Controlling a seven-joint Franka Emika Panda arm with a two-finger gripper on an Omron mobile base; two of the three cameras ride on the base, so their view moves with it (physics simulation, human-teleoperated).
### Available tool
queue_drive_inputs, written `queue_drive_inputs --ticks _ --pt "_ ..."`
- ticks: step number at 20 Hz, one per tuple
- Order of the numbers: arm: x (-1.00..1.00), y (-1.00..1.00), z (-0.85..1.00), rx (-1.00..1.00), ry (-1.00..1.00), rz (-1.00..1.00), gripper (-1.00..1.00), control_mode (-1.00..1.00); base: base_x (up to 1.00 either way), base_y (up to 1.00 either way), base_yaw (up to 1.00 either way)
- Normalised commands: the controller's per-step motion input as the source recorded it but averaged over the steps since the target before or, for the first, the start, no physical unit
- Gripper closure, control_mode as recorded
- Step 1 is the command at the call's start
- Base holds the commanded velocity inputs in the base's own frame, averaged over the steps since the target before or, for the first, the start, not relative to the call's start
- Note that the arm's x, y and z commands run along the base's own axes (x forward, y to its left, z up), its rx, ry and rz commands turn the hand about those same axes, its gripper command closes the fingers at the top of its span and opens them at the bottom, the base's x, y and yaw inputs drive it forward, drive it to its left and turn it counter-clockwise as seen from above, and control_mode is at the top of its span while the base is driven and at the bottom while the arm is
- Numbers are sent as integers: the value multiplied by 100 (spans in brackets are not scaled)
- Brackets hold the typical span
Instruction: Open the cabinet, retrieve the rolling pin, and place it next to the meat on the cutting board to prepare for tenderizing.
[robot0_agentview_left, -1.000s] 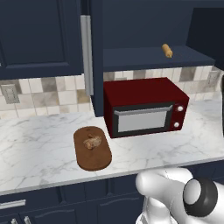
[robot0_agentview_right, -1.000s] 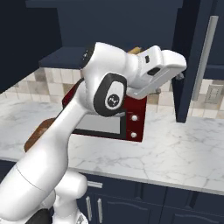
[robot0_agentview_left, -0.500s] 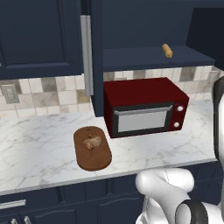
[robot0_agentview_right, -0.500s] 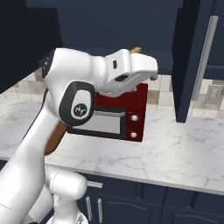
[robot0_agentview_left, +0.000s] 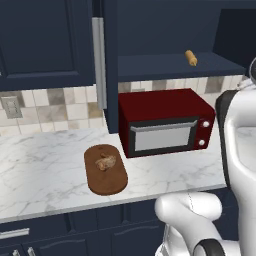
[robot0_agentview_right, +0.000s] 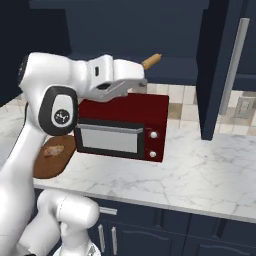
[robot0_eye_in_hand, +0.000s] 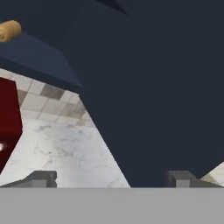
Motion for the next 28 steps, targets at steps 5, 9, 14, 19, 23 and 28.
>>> queue_drive_inputs --ticks 5,9,14,19,23,28 --pt "29 46 21 19 0 7 -100 -100 0 0 0" --pt "36 36 3 20 0 15 -100 -100 0 0 0" --pt "34 28 -1 17 -8 11 -100 -100 0 0 0" --pt "44 24 -2 16 -11 3 -100 -100 0 0 0" --pt "49 25 0 14 -8 0 -100 -100 0 0 0" --pt "48 13 -2 7 -7 0 -100 -100 0 0 0"
